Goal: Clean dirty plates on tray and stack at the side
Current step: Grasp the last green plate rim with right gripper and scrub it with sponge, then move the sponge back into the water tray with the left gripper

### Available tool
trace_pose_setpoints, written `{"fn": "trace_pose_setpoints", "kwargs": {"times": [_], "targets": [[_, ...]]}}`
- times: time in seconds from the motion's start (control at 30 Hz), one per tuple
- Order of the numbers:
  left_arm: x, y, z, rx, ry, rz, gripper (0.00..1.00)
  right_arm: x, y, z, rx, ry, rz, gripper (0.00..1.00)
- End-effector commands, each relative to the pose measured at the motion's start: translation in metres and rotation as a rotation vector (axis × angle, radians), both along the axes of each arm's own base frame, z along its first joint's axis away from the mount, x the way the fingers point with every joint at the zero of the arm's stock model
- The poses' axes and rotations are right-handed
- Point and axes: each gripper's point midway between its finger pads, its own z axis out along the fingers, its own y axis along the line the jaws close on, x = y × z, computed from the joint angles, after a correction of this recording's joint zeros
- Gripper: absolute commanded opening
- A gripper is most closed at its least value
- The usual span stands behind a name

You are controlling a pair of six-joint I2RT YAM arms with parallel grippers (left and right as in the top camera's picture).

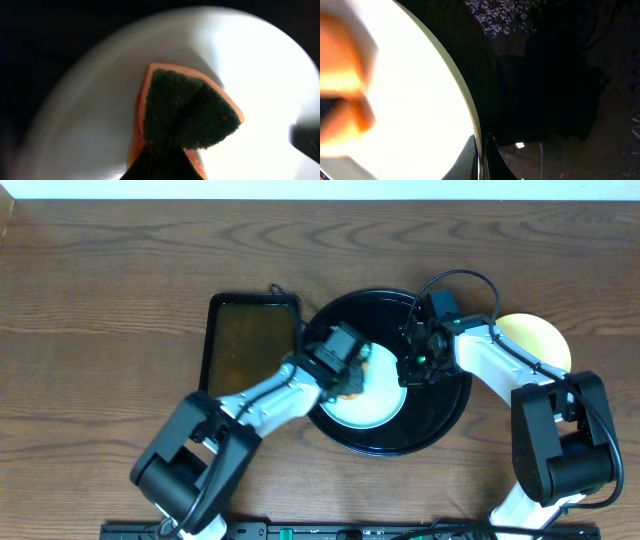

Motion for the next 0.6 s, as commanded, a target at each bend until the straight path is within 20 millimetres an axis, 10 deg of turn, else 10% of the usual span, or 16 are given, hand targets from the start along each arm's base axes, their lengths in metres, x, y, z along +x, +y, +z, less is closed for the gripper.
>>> {"fn": "trace_pose_setpoints", "kwargs": {"times": [0.0, 0.37, 0.57], "targets": [[-0.001, 0.059, -0.030, 0.171, 0.065, 0.107, 0.07, -0.013, -0.008, -0.015, -0.087, 0.032, 0.016, 0.01], [0.008, 0.087, 0.067, 0.172, -0.128, 0.141, 0.07, -0.007, -0.006, -0.015, -0.081, 0.010, 0.012, 0.03], [0.016, 0.134, 0.080, 0.209, -0.131, 0.268, 0.07, 0.000, -0.004, -0.014, -0.071, -0.022, 0.012, 0.28]]}}
